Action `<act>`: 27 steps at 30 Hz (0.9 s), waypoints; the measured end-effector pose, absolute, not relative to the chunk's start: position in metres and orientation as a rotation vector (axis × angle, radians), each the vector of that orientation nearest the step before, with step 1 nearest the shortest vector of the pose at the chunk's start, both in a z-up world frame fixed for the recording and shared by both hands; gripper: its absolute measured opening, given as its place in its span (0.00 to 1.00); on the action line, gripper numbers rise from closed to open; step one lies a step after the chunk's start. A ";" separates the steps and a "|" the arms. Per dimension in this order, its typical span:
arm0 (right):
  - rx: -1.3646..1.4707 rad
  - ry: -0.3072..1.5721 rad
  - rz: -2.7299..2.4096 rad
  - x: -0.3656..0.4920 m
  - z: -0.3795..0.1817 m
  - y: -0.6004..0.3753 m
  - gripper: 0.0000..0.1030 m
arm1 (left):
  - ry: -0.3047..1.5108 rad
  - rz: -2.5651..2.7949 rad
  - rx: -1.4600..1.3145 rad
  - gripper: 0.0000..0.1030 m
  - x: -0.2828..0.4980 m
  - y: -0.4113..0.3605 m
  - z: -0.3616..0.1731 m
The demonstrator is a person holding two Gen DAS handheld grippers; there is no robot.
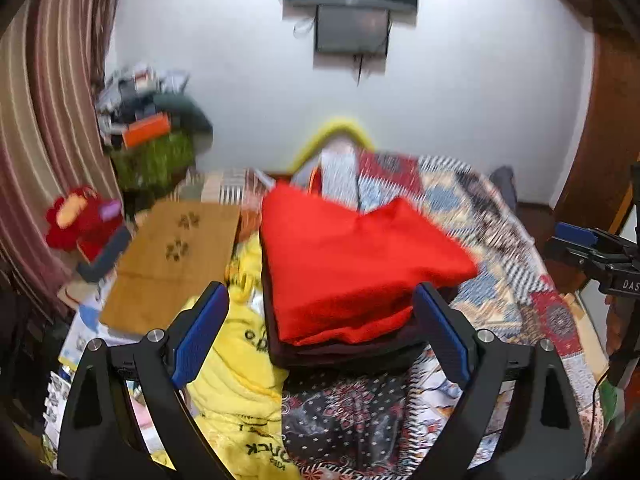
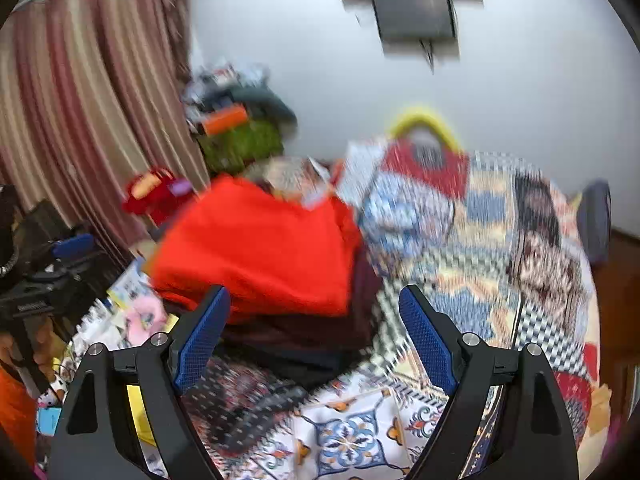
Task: Fold large clothes
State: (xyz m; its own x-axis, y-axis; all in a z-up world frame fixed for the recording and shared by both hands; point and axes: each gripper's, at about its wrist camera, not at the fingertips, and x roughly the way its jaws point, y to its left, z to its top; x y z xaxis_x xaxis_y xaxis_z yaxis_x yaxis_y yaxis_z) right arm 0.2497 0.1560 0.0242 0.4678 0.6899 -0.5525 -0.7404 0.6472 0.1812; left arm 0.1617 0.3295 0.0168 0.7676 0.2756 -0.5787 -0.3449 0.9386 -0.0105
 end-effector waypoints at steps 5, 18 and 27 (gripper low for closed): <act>-0.064 0.444 0.911 0.190 0.074 0.136 0.82 | 0.451 0.330 -0.077 0.90 0.114 0.286 0.066; 0.032 0.124 0.930 0.077 0.121 0.075 0.82 | 0.127 0.370 -0.002 0.90 0.001 0.185 0.106; 0.037 0.099 0.893 0.061 0.110 0.067 0.83 | 0.104 0.391 0.005 0.97 -0.015 0.164 0.096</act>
